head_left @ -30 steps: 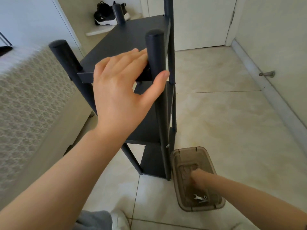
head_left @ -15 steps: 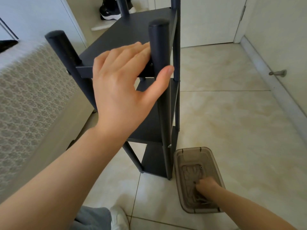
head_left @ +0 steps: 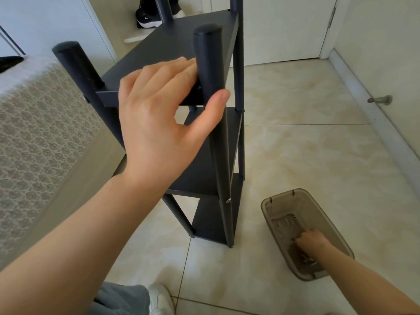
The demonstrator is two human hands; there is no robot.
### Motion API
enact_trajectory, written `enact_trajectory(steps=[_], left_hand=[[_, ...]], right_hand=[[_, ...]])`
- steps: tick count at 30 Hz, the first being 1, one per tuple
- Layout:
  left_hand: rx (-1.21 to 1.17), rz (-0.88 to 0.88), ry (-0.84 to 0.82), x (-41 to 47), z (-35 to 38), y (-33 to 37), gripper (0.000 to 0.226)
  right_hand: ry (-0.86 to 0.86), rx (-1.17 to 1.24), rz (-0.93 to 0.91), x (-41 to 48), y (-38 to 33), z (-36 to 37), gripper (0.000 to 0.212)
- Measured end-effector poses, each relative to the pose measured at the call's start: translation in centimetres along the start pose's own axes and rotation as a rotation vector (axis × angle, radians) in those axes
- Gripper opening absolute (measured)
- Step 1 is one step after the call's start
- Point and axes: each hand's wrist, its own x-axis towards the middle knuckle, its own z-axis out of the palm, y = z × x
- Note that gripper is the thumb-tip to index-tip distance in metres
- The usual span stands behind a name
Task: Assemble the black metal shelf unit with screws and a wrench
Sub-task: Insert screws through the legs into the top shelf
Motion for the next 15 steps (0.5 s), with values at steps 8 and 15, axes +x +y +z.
enact_trajectory(steps=[8,15], left_hand=[[0.002,-0.019,-0.001,0.0,0.0,0.2,0.045],[0.004,-0.019,0.001,0.1,0.0,0.4,0.045]], right_hand=[[0.034,-0.093,-0.003,-0.6,1.8,2.1,0.038],[-0.005,-0.013,0.047,-0.5,2.7,2.4,0.036]])
